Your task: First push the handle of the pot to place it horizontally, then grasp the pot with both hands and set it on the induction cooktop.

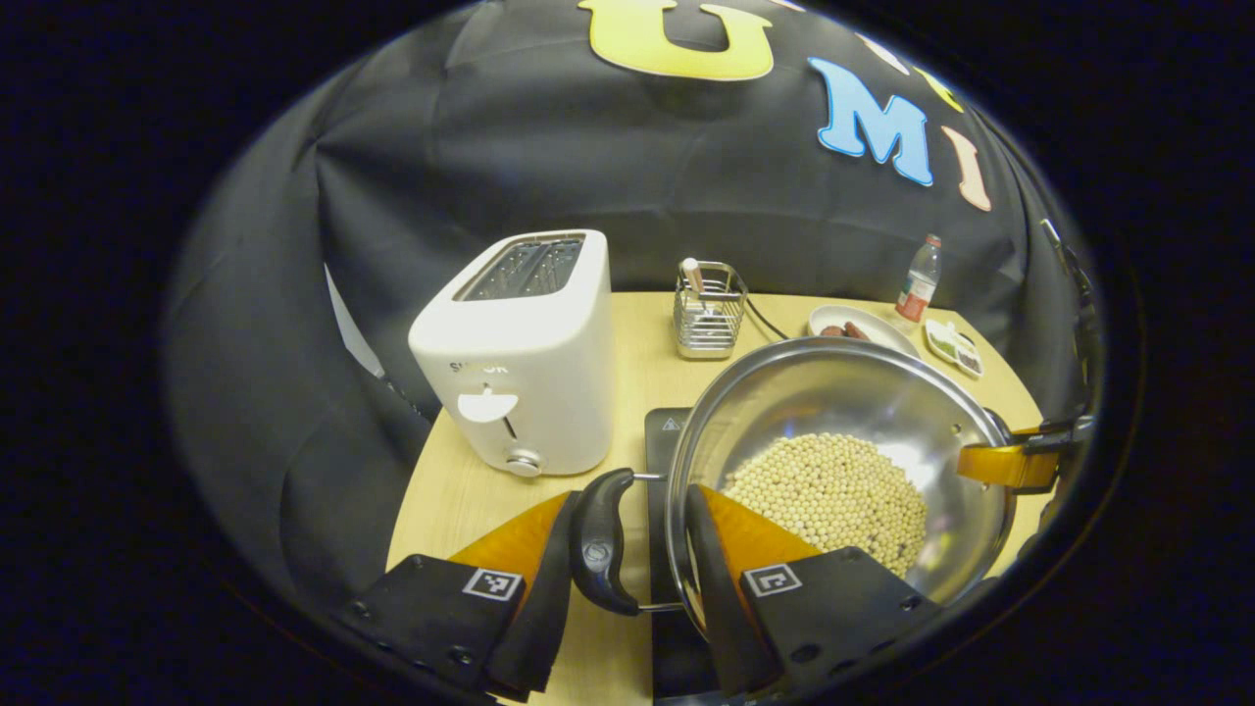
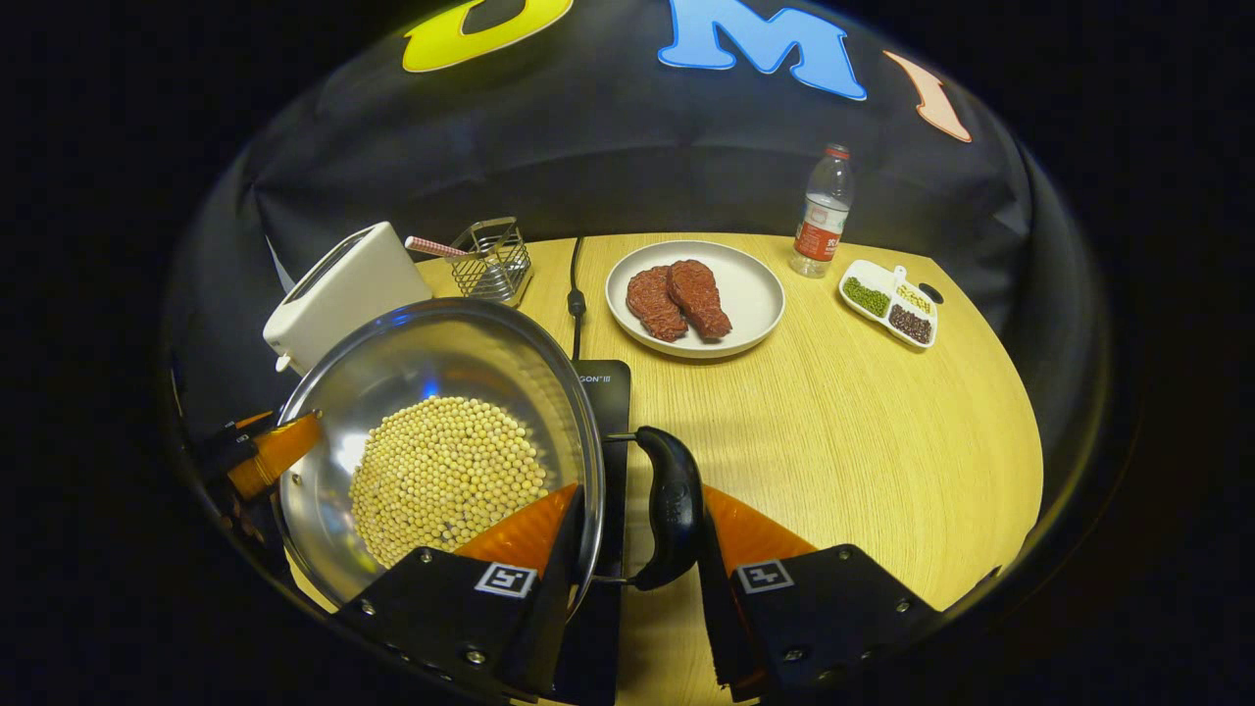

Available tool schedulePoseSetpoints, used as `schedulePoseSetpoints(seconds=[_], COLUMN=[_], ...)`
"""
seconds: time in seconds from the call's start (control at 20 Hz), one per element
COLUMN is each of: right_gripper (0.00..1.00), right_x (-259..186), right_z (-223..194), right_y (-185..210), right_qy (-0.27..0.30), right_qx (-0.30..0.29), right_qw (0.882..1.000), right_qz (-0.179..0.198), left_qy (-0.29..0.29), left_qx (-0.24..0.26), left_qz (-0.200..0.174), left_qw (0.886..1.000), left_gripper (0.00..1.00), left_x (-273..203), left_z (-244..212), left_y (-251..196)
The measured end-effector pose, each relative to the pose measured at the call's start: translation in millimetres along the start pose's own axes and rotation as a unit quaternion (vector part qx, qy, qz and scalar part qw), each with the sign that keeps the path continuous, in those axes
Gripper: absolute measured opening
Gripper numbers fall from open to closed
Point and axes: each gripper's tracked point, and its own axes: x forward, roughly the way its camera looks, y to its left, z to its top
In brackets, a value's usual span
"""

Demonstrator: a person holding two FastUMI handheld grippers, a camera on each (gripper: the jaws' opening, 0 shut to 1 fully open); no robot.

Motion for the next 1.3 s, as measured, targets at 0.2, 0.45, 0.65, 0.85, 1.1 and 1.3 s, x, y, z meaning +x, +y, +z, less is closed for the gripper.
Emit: schedulePoseSetpoints(seconds=[0.2,0.45,0.65,0.85,1.1,1.3], right_gripper=[0.65,0.88,0.93,0.93,0.94,0.93], right_x=[-5,-31,-63,-102,-163,-221], right_z=[6,21,37,57,89,115], right_y=[-3,-18,-44,-79,-135,-175], right_qy=[-0.019,-0.057,-0.101,-0.149,-0.223,-0.287], right_qx=[-0.01,-0.006,-0.012,-0.018,-0.023,-0.016], right_qw=[1.0,0.998,0.994,0.988,0.974,0.958], right_qz=[0.012,0.034,0.037,0.033,0.009,0.003], left_qy=[-0.033,-0.076,-0.123,-0.177,-0.238,-0.263], left_qx=[-0.029,-0.056,-0.042,-0.015,-0.001,0.008], left_qz=[0.003,0.027,0.035,0.033,0.028,0.006], left_qw=[0.999,0.995,0.991,0.983,0.971,0.965], left_gripper=[0.72,0.86,0.87,0.93,0.95,0.95], left_x=[-6,-47,-94,-142,-190,-224], left_z=[19,44,75,109,144,166], left_y=[7,8,-32,-101,-190,-258])
